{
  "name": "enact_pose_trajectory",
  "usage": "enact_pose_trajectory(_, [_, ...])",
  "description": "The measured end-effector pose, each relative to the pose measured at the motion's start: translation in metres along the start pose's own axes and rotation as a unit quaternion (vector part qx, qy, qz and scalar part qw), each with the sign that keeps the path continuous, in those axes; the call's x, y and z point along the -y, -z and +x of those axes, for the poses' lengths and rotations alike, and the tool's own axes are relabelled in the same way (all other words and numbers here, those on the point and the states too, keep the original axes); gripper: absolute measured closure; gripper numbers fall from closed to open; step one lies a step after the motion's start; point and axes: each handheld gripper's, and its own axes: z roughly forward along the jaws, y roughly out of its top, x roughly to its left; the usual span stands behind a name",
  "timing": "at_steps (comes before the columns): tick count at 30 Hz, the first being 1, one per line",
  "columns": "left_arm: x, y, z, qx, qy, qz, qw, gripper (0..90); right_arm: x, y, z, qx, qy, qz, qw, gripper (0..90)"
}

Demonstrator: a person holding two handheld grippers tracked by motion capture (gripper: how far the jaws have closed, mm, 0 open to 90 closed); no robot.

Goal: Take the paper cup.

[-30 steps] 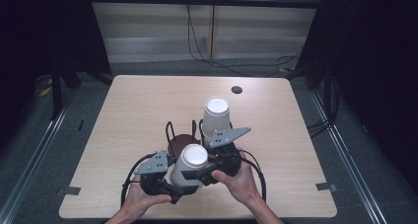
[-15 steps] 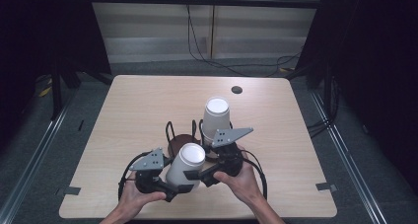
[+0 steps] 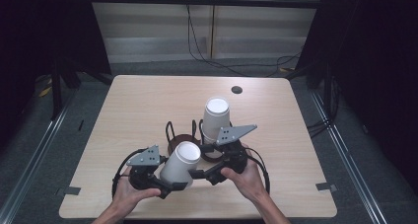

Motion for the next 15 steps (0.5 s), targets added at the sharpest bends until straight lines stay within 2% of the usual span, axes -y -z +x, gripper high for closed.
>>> enact_pose_trajectory(2, [-0.0019, 0.0017, -0.0003, -0.005, -0.003, 0.012, 0.9999, 19.3, -0.0006, 0.0015, 0.0023, 0.017, 0.012, 0.005, 0.9998, 14.6])
enact_pose_trajectory(7, [-0.0043, 0.0038, 0.0008, -0.014, -0.006, 0.026, 0.9996, 19.8, 0.0014, 0.0043, 0.0000, 0.012, 0.015, 0.019, 0.9996, 14.4])
enact_pose_trajectory(9, [-0.0049, 0.0038, 0.0028, -0.017, 0.000, 0.031, 0.9994, 19.9, 0.0022, 0.0045, -0.0012, 0.009, 0.016, 0.024, 0.9995, 14.4])
enact_pose_trajectory(12, [-0.0083, 0.0066, 0.0057, -0.041, -0.010, 0.042, 0.9982, 19.9, 0.0053, 0.0046, -0.0041, 0.013, 0.015, 0.047, 0.9987, 14.4])
enact_pose_trajectory(15, [-0.0092, 0.0077, 0.0057, -0.046, -0.011, 0.048, 0.9977, 19.9, 0.0063, 0.0037, -0.0049, 0.018, 0.015, 0.056, 0.9982, 14.5])
